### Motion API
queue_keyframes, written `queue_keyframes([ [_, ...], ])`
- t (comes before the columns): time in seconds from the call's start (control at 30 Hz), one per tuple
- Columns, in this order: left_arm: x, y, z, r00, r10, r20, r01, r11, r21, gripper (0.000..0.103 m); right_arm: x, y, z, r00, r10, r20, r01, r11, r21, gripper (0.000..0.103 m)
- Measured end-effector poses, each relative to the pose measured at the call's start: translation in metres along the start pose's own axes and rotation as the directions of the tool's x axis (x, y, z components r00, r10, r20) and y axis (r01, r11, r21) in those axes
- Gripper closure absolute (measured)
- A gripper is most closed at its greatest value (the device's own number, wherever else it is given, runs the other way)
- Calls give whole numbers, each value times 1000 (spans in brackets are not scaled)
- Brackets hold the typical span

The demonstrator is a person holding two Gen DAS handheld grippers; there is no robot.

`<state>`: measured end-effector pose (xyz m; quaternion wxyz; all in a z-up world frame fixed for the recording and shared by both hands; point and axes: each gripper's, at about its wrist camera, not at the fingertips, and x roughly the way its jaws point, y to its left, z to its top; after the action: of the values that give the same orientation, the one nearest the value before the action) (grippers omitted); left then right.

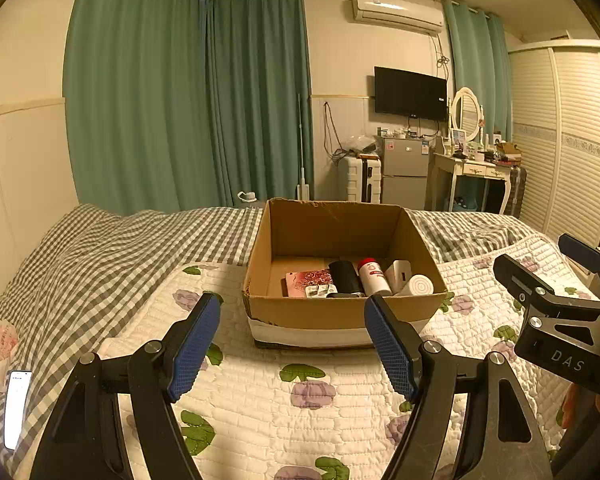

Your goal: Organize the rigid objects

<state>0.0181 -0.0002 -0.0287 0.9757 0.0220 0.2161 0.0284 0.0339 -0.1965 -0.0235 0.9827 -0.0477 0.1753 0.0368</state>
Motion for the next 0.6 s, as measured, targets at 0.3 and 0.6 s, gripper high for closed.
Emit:
queue_keyframes([
  [0.3,0,0,0,1000,0,0,0,1000,0,26,1,-1,-1,1000,1,-7,-1,1000,1,0],
  [0.6,0,0,0,1000,1,0,-1,1000,0,26,2,-1,-2,1000,-1,-15,2,1000,3,0],
])
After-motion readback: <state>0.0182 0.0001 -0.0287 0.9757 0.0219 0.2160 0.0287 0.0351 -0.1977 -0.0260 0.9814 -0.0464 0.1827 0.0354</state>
